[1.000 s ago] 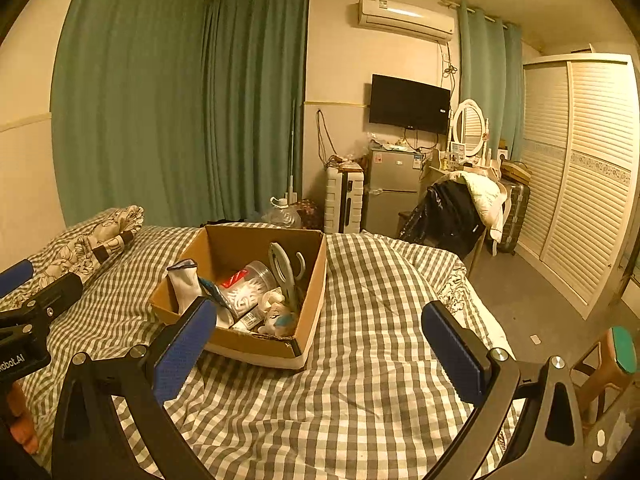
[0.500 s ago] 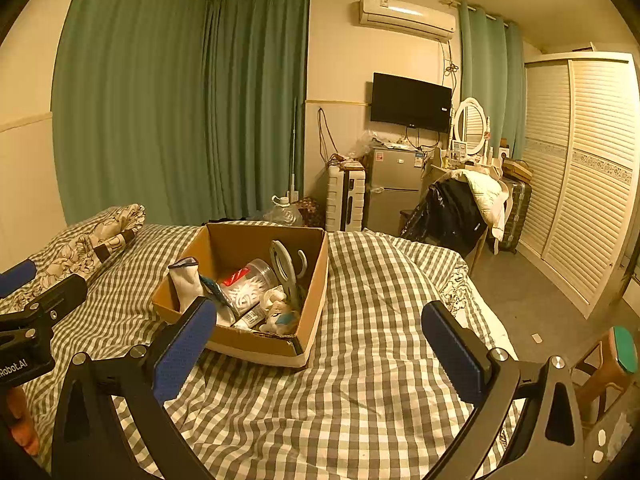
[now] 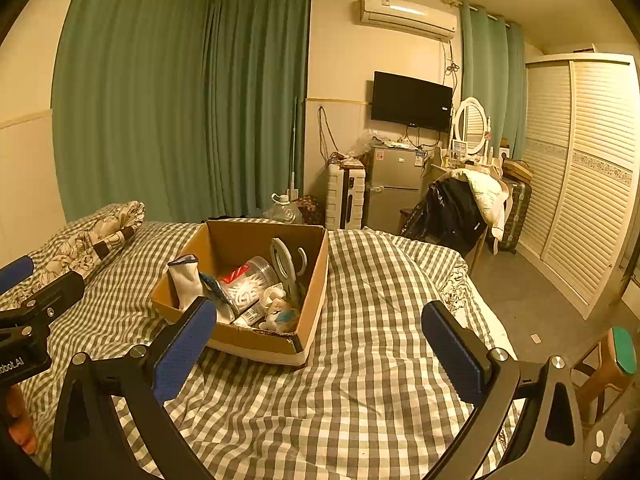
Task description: Organize objects
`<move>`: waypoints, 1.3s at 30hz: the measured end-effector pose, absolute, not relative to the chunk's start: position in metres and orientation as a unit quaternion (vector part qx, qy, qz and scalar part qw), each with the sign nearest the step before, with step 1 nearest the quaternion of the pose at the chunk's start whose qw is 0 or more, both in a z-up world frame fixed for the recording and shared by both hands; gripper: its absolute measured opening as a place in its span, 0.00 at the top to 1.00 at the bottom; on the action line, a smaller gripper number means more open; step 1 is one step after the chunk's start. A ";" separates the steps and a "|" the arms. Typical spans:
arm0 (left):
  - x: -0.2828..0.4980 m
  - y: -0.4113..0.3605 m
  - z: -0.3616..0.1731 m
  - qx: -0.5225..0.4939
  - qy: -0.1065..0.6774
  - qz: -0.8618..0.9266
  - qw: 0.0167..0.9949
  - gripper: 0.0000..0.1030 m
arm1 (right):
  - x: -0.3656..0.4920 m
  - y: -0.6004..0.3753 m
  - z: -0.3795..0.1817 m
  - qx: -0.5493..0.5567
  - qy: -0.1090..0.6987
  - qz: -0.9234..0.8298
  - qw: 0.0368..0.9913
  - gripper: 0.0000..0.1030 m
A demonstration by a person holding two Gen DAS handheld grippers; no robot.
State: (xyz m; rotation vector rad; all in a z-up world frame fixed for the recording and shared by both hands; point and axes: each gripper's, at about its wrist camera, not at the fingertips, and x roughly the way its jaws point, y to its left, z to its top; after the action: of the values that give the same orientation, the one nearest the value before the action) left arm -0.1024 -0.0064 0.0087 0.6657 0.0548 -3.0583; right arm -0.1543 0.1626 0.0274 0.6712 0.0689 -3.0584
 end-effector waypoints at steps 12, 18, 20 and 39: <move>-0.101 -0.007 0.008 0.212 0.017 -0.977 0.010 0.00 | -0.155 0.162 0.025 0.218 0.025 -0.975 0.008 0.00; -0.101 -0.006 0.008 0.210 0.015 -0.977 0.010 0.00 | -0.155 0.162 0.024 0.220 0.027 -0.975 0.007 0.00; -0.101 -0.006 0.008 0.210 0.013 -0.977 0.011 0.00 | -0.156 0.162 0.024 0.221 0.027 -0.975 0.008 0.00; -0.101 -0.005 0.006 0.212 0.011 -0.977 0.010 0.00 | -0.157 0.162 0.019 0.226 0.030 -0.974 0.008 0.00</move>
State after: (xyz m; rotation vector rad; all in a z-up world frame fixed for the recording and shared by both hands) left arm -0.1011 -0.0054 0.0060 0.6609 0.0348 -3.0496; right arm -0.1567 0.1616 0.0193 0.7050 0.0924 -3.0431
